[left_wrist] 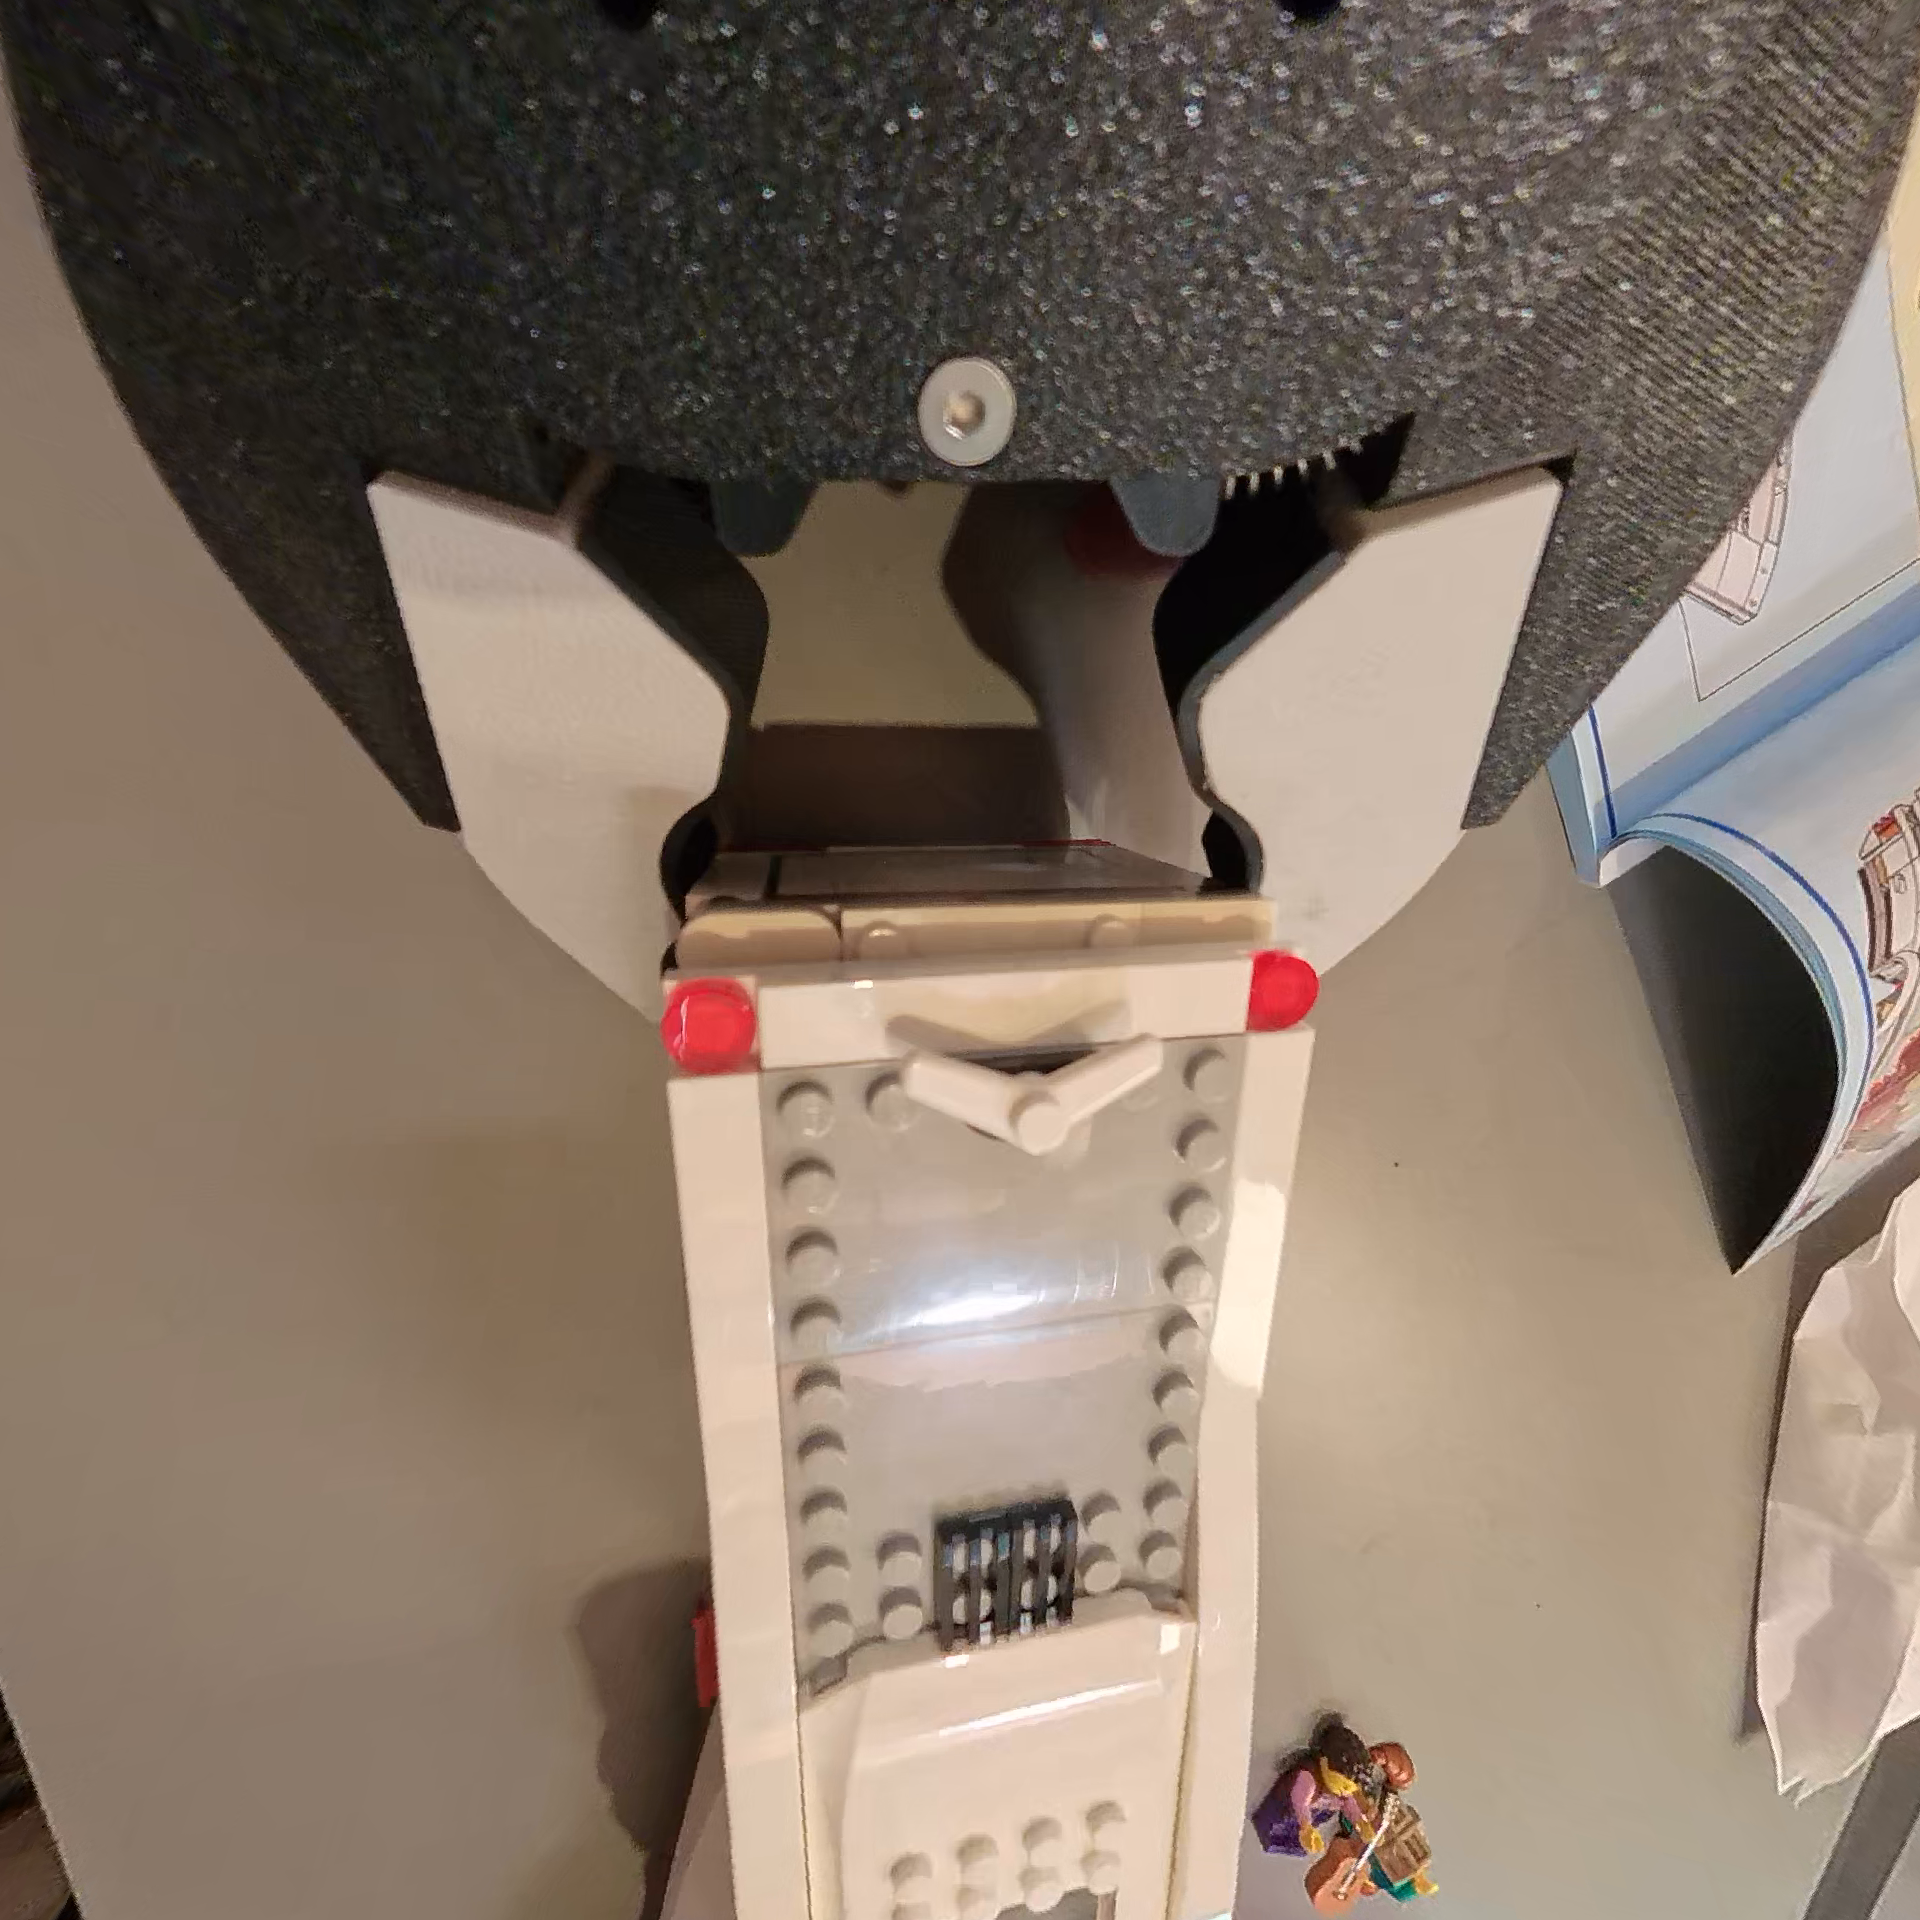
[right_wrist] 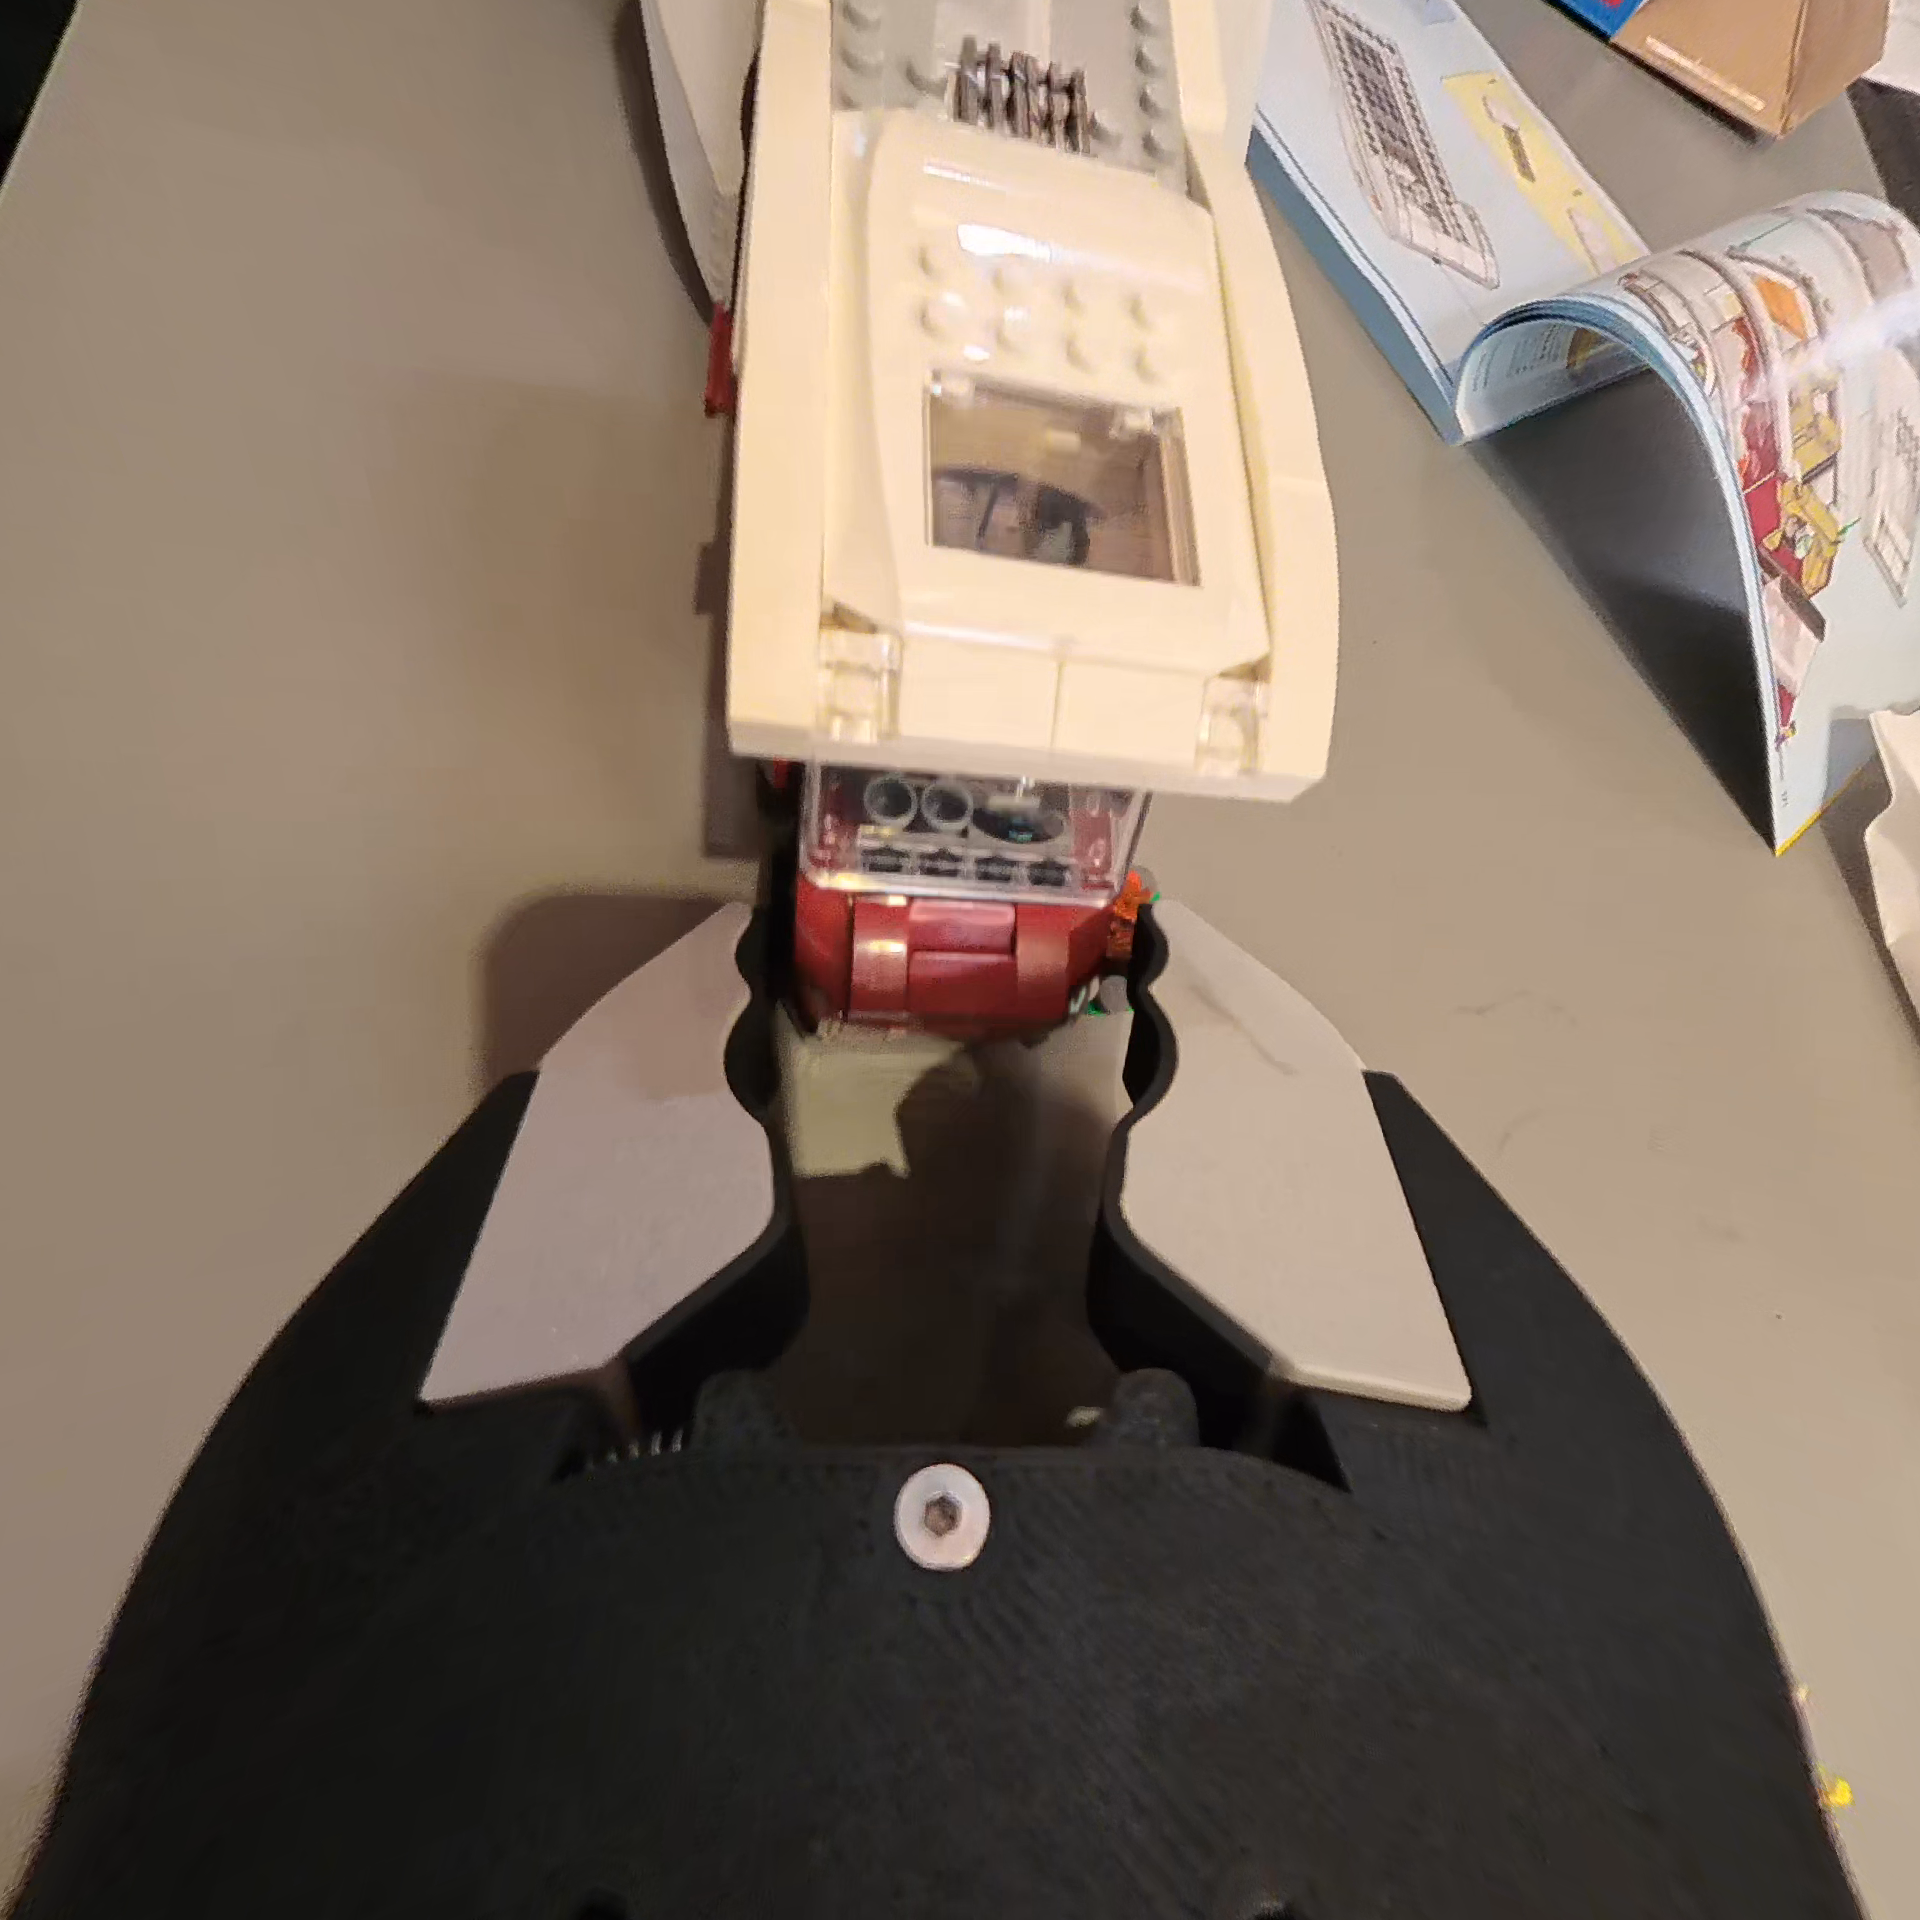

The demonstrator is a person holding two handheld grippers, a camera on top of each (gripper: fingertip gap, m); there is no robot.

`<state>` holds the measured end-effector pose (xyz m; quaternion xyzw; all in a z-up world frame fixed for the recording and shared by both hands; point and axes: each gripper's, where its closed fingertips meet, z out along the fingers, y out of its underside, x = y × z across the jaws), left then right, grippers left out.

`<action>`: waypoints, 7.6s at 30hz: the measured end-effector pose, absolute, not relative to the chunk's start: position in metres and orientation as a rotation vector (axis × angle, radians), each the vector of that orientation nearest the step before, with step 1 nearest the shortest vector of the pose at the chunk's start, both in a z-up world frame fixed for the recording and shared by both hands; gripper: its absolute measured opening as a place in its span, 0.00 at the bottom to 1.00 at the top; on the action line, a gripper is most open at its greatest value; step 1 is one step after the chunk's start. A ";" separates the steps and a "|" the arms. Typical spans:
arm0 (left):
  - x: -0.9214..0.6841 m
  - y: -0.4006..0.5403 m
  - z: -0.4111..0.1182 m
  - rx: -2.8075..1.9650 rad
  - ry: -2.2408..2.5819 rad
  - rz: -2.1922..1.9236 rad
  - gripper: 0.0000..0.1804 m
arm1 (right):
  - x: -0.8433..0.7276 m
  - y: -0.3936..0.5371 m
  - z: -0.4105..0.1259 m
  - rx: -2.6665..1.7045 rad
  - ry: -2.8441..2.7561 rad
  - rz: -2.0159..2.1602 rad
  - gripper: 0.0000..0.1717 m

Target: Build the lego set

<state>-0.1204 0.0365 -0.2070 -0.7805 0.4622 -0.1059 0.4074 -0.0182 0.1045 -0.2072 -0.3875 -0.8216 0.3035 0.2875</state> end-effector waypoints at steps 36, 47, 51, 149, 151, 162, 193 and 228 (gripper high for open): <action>-0.150 0.005 -0.208 -2.027 1.104 -0.288 0.53 | -0.029 0.113 -0.185 -0.897 -2.135 0.812 0.34; -0.146 0.010 -0.209 -2.029 1.117 -0.301 0.52 | -0.054 0.074 -0.214 -1.033 -2.313 0.881 0.45; -0.142 0.014 -0.209 -2.031 1.113 -0.300 0.52 | -0.059 0.072 -0.214 -1.067 -2.307 0.880 0.40; -0.123 0.019 -0.159 -1.949 0.442 -0.456 0.53 | -0.085 0.101 -0.202 -0.978 -2.695 0.135 0.55; -0.122 0.020 -0.161 -1.960 0.448 -0.470 0.53 | -0.087 0.104 -0.198 -0.977 -2.672 0.154 0.55; -0.132 0.047 -0.128 -1.736 0.182 -0.775 0.52 | -0.107 0.107 -0.147 -1.015 -2.541 0.506 0.55; -0.098 0.065 -0.049 -1.142 0.220 -0.709 0.77 | -0.142 0.025 -0.053 -0.815 -2.573 0.898 0.53; -0.169 0.026 -0.024 -0.578 -0.290 -1.334 0.48 | -0.186 0.019 -0.008 -1.039 -2.288 1.200 0.51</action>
